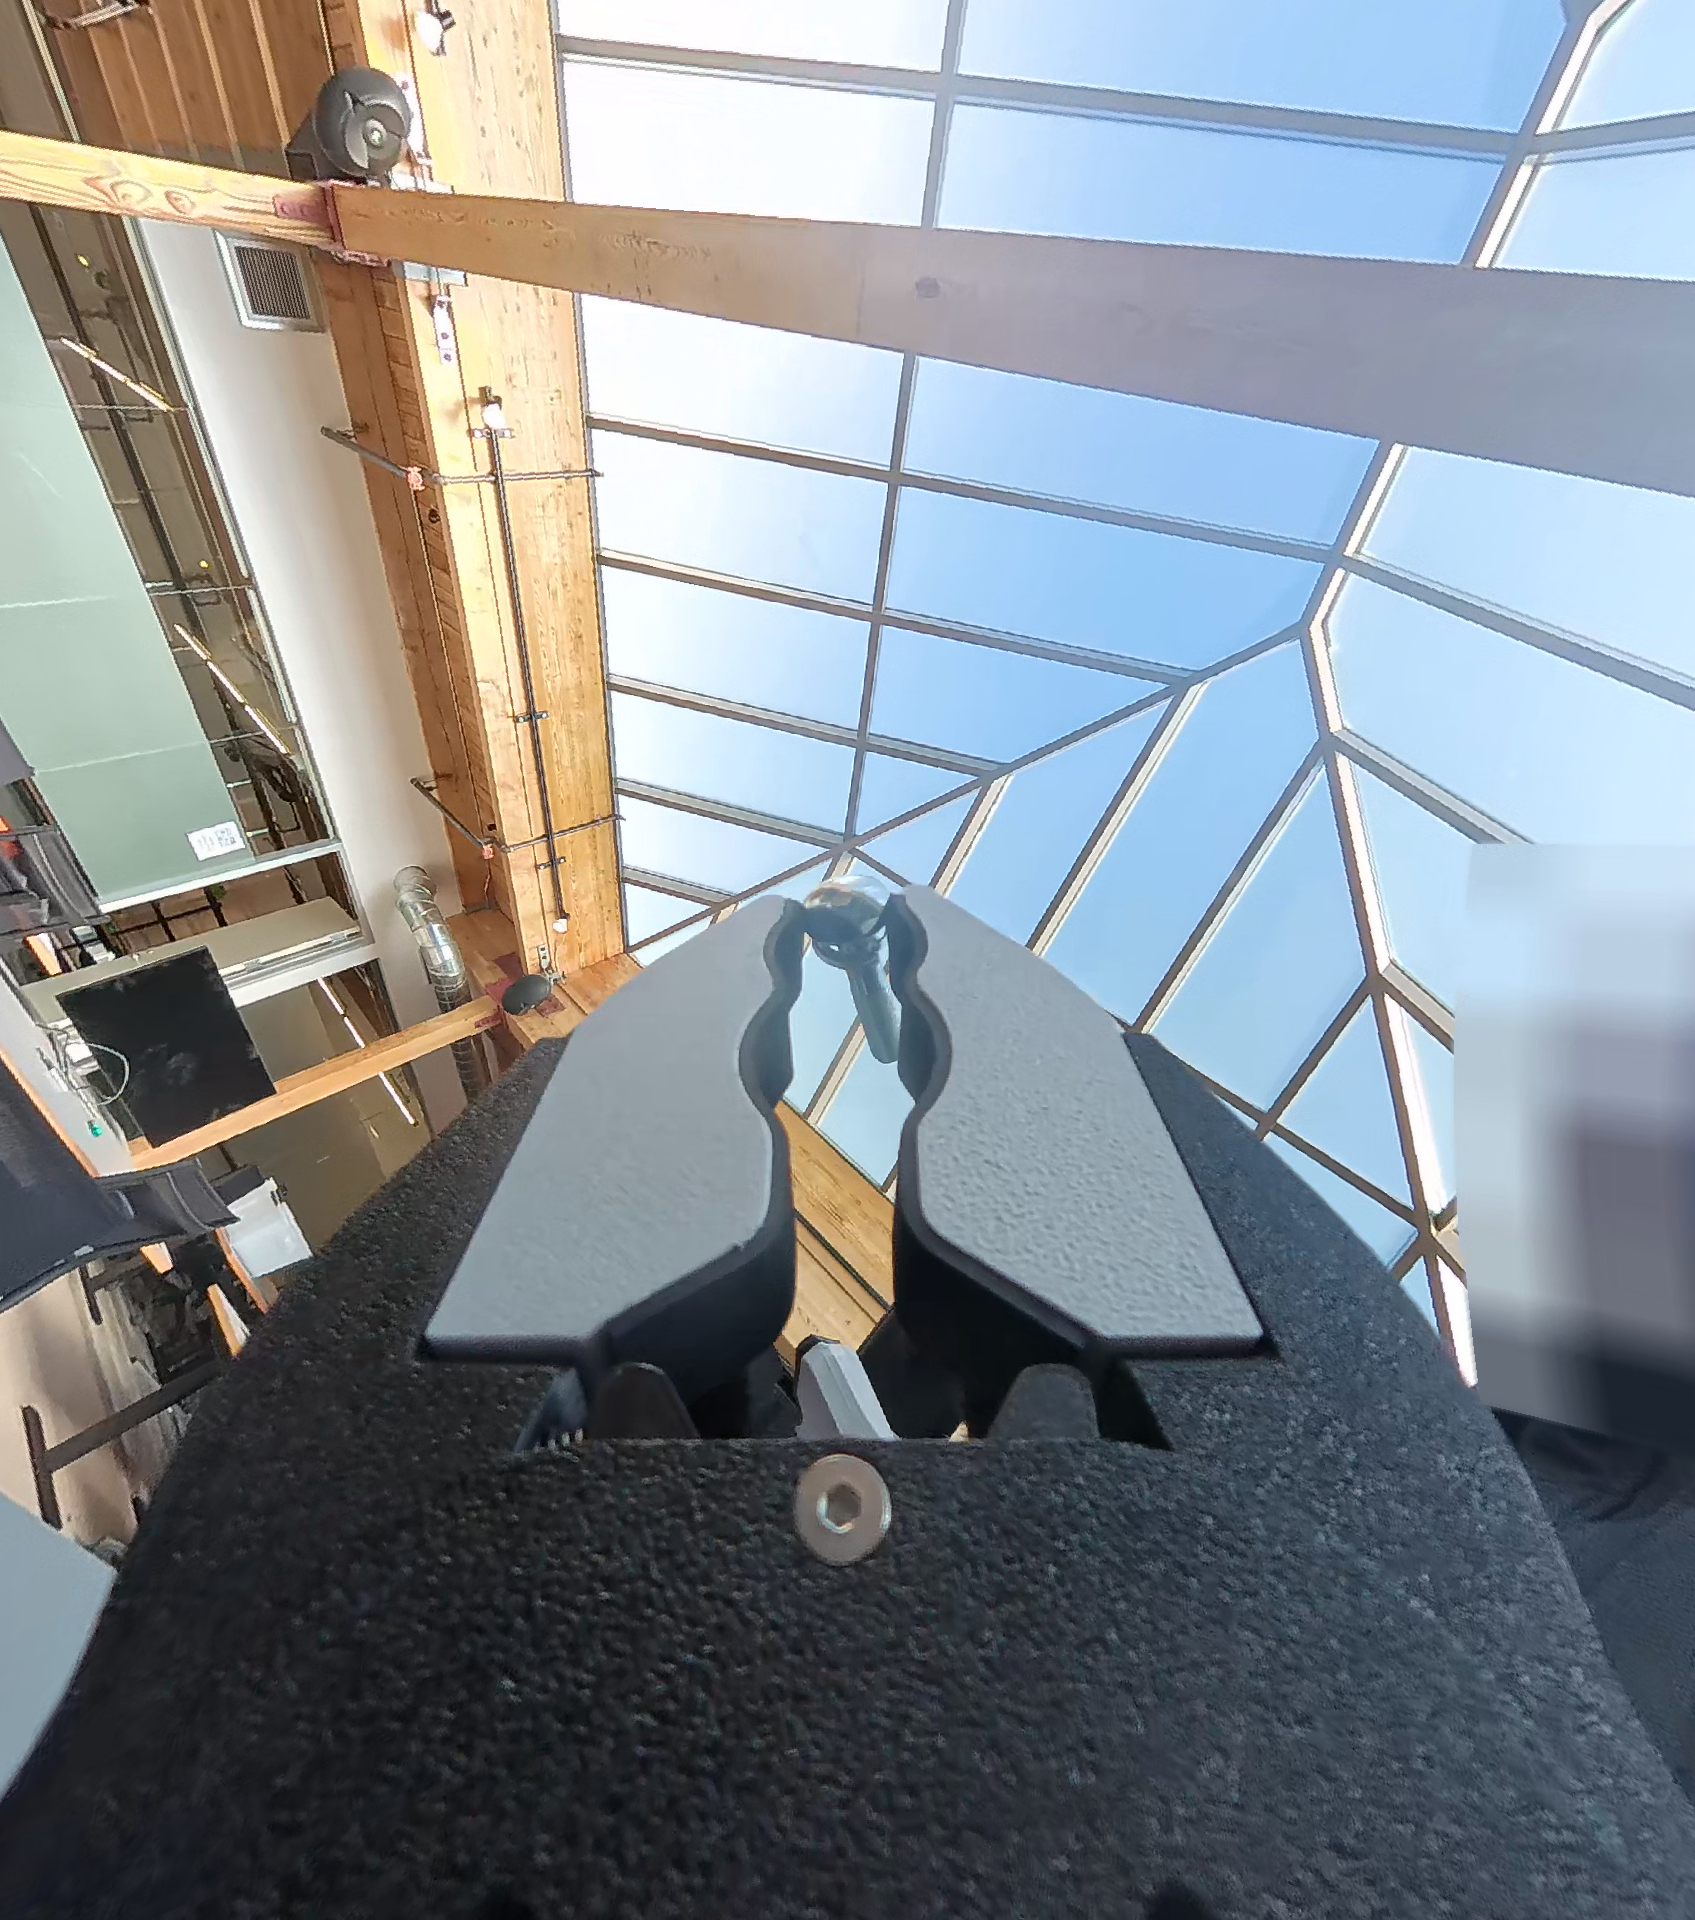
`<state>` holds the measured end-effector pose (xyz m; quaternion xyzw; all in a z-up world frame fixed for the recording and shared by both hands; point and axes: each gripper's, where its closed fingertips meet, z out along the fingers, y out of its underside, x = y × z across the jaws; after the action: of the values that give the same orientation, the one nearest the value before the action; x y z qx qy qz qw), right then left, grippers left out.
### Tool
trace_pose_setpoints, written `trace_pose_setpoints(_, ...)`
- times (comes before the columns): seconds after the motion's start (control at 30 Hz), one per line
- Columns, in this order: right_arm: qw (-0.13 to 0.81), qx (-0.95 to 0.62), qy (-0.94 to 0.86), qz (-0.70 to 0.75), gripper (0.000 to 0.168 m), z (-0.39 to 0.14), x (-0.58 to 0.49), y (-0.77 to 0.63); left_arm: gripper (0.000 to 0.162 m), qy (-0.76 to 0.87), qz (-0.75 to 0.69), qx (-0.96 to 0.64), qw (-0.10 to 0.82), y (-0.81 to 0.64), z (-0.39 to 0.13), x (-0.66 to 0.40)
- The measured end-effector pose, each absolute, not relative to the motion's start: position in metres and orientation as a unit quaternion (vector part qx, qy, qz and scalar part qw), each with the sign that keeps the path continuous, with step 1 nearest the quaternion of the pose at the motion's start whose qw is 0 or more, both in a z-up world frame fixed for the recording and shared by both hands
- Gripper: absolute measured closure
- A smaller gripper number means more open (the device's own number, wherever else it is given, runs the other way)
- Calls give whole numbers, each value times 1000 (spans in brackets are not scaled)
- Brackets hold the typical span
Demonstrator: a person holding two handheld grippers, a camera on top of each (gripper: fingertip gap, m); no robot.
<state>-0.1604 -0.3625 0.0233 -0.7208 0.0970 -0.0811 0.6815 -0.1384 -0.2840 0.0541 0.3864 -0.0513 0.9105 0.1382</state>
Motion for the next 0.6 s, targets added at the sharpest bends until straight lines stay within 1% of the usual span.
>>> trace_pose_setpoints(0.47,670,-732,-26,-119,135,62,-158,-344,147,-66,898,408,149,-281,70,-152)
trace_pose_setpoints(0.6,664,-735,-70,-119,135,78,-160,-331,147,-70,900,409,132,-276,78,-154)
